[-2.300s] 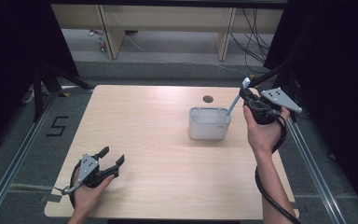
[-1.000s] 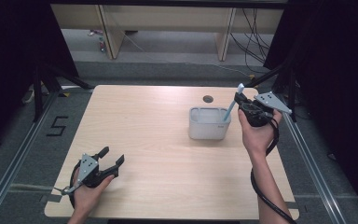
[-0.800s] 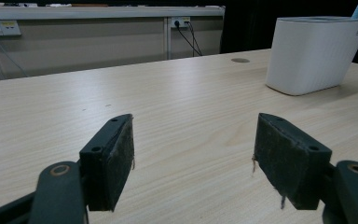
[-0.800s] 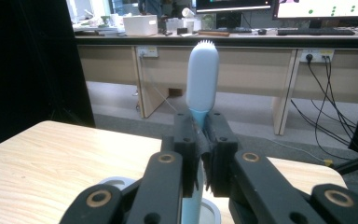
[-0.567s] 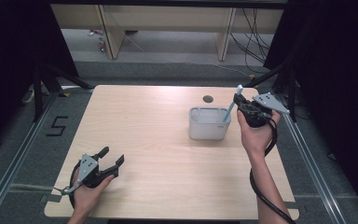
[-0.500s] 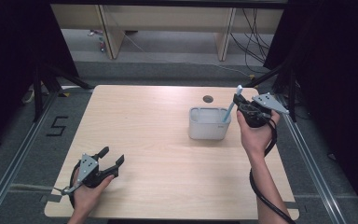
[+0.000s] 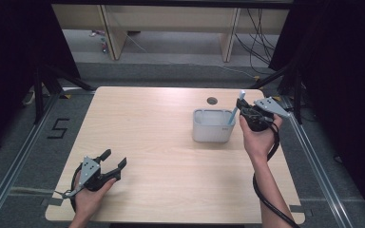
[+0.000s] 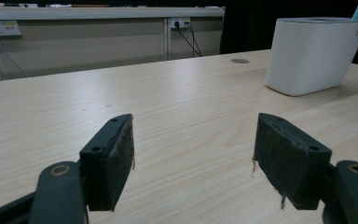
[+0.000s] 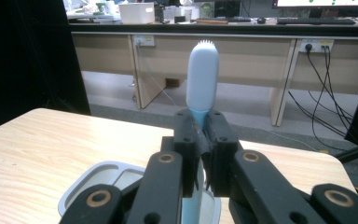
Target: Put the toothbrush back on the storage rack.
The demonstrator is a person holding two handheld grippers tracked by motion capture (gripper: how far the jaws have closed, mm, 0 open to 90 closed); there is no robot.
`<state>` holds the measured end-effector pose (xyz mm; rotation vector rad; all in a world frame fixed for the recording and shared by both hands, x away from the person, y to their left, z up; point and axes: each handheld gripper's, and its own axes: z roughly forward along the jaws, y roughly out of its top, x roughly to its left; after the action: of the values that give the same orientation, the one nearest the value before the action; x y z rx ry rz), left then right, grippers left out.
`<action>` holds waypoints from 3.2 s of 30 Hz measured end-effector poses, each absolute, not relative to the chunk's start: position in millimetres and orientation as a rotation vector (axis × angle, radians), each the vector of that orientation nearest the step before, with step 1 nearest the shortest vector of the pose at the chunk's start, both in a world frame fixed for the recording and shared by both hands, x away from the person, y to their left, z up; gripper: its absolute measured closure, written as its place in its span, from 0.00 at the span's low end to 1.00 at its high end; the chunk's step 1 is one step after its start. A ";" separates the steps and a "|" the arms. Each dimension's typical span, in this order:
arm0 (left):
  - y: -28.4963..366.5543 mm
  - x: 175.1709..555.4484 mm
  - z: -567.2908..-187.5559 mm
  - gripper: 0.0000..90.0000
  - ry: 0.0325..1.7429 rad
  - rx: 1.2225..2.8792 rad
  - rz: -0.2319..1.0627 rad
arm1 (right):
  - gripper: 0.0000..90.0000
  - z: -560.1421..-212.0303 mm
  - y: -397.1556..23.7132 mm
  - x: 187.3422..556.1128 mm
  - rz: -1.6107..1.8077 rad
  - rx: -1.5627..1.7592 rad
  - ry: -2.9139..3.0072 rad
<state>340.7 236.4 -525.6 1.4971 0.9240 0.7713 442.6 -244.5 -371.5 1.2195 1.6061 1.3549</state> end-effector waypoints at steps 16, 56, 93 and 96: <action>236.2 340.7 -525.6 0.31 0.925 1.497 0.772 | 0.95 -383.2 -244.2 445.9 1.320 1.222 1.629; 236.8 340.5 -525.7 0.31 0.929 1.492 0.773 | 0.95 -414.3 -244.3 452.0 1.284 1.289 1.665; 237.4 338.8 -524.9 0.31 0.936 1.506 0.770 | 0.94 -429.5 -244.3 453.1 1.263 1.293 1.685; 237.6 338.9 -524.9 0.31 0.936 1.505 0.770 | 0.94 -429.3 -244.3 452.6 1.254 1.294 1.686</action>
<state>338.9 237.6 -524.9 1.5050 0.9363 0.7699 452.6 -244.3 -429.3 1.2941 1.6857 1.2536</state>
